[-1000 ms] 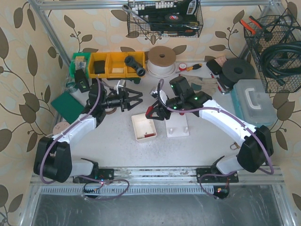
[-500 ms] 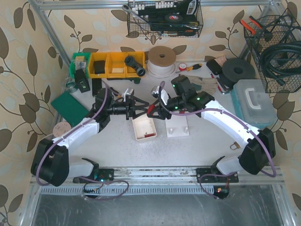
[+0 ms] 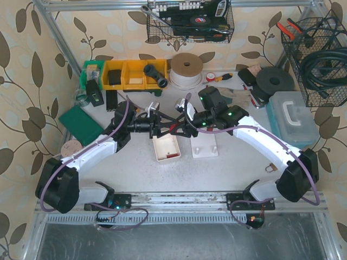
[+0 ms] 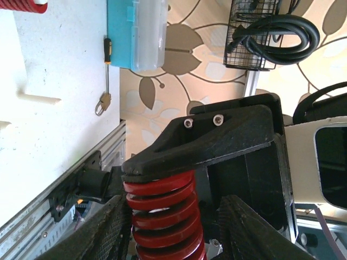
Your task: Install the large spring
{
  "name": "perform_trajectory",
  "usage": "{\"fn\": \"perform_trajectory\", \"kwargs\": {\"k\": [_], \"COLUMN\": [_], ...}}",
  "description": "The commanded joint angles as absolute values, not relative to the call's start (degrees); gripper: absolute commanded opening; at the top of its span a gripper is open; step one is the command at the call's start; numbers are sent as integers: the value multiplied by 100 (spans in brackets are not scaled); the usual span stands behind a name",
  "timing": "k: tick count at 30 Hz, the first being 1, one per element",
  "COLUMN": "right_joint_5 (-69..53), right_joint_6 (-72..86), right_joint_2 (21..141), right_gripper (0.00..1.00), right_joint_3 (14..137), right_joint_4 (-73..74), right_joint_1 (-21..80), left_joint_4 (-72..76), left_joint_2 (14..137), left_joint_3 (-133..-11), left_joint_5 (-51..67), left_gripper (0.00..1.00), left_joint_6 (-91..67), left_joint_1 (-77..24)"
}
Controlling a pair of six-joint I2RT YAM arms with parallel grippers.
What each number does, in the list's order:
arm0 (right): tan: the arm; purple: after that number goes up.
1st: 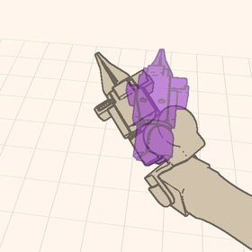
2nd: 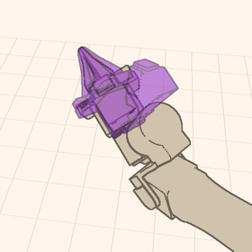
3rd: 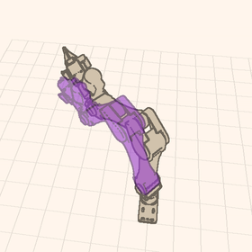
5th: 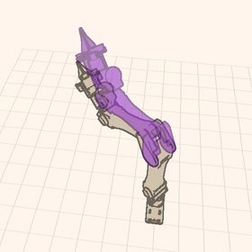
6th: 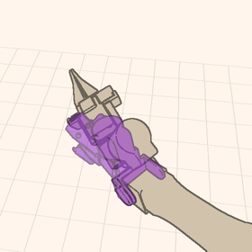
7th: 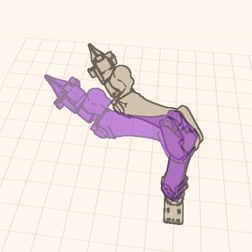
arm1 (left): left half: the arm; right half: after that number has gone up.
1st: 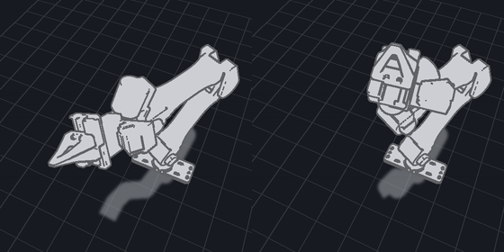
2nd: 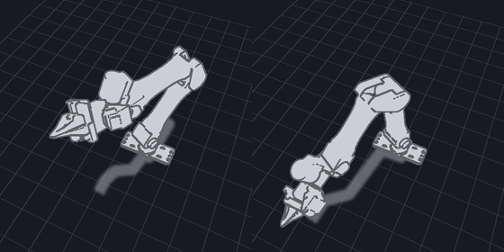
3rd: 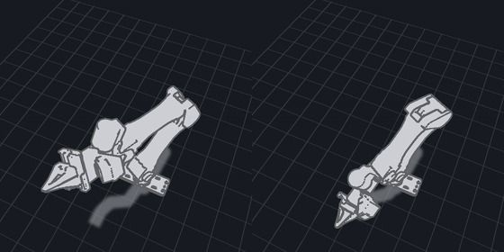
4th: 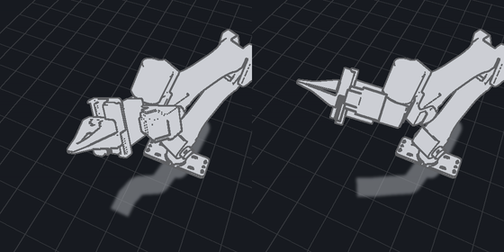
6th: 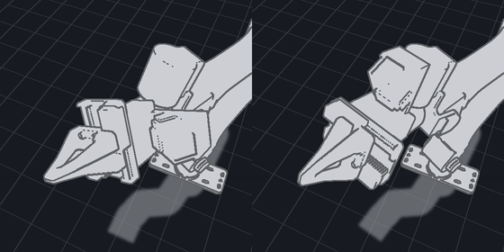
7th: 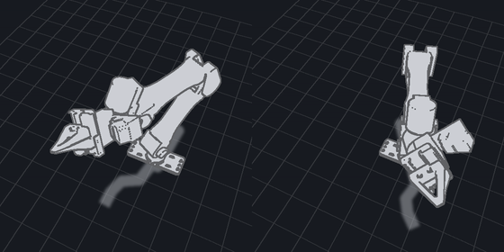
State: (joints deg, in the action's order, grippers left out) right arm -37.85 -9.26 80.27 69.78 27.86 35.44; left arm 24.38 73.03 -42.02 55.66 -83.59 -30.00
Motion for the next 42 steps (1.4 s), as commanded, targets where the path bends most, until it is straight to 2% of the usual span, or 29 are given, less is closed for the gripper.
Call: {"fn": "perform_trajectory", "kwargs": {"k": [1,16,21,24,31,36,42], "right_joint_5": [-4004,-4331,-4250,-4187,-4114,-3946,-3786], "right_joint_6": [-970,-1265,-1286,-1330,-1354,-1354,-1327], "right_joint_2": [7818,7782,7795,7833,7927,7920,7901], "right_gripper": [5,3,4,4,3,3,3], "right_joint_3": [7023,7027,7029,7055,7119,7119,7119], "right_joint_4": [2644,2797,2771,2789,2784,2736,2672], "right_joint_1": [3545,3534,3533,3534,3533,3533,3525], "left_joint_4": [2496,2742,2848,2889,3006,3067,3101], "left_joint_2": [7341,7428,7373,7327,7238,7207,7148], "left_joint_3": [-4491,-4546,-4535,-4527,-4538,-4525,-4492], "left_joint_5": [5559,5890,5905,5930,5984,5986,5951], "left_gripper": [49,38,37,40,56,56,51], "left_joint_6": [-8210,-8258,-8345,-8398,-8516,-8533,-8543], "left_joint_1": [-2999,-2994,-2997,-3006,-3032,-3093,-3154]}}
